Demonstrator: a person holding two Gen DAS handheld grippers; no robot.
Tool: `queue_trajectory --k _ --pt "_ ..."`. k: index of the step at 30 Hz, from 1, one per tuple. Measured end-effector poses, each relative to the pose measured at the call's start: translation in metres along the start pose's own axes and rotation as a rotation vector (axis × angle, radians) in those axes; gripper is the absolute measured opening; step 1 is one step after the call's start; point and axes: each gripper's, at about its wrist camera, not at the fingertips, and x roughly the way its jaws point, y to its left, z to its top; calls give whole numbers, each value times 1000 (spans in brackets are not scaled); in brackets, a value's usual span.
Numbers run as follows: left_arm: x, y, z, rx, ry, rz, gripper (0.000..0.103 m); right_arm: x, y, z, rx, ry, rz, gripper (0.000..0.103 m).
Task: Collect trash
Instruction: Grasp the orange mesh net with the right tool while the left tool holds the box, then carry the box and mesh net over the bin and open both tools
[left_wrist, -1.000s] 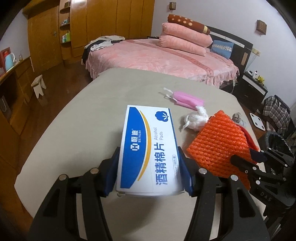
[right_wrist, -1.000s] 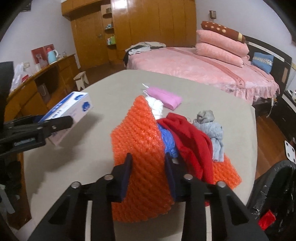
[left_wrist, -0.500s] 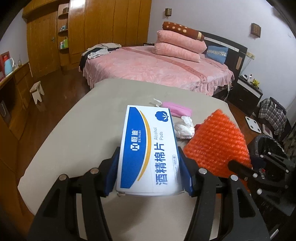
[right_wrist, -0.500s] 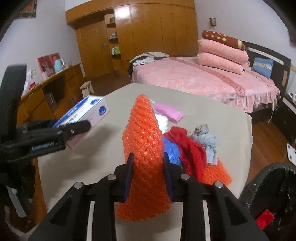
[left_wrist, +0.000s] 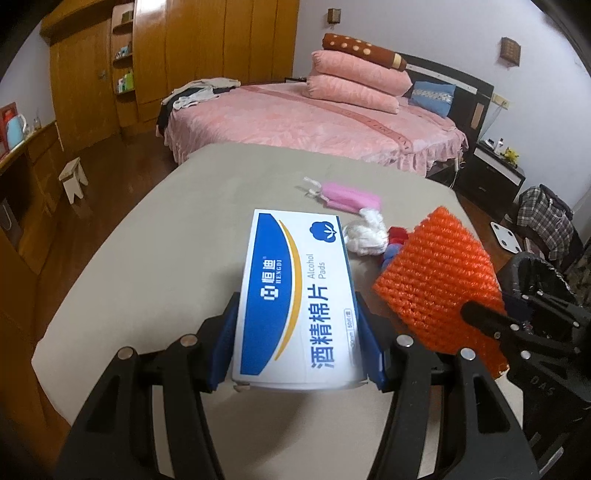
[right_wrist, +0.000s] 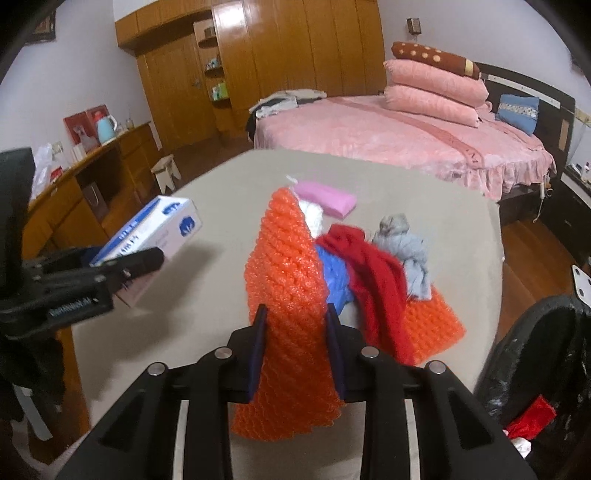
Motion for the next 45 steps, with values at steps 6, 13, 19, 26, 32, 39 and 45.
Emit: queue_trajectory --k 6,13,19,26,32,39,45 --pt "-17 -16 7 8 -27 -28 56 -41 -8 11 39 -88 -13 30" --pt "-46 -46 17 33 -86 -85 56 -88 -28 18 93 -167 -54 30" --pt "-62 -77 23 72 -117 -137 56 -122 -44 16 116 -225 -91 30" --pt "-69 -121 23 125 -130 -206 56 -153 -64 6 152 -261 -144 30" --pt "-73 -159 22 181 -141 -263 56 -182 -89 -6 191 -295 -213 30" --pt "-77 -202 19 228 -156 -323 56 -212 -116 -21 231 -330 -291 30" --pt "-75 -240 10 280 -149 -387 56 -231 -137 -39 268 -333 -360 30"
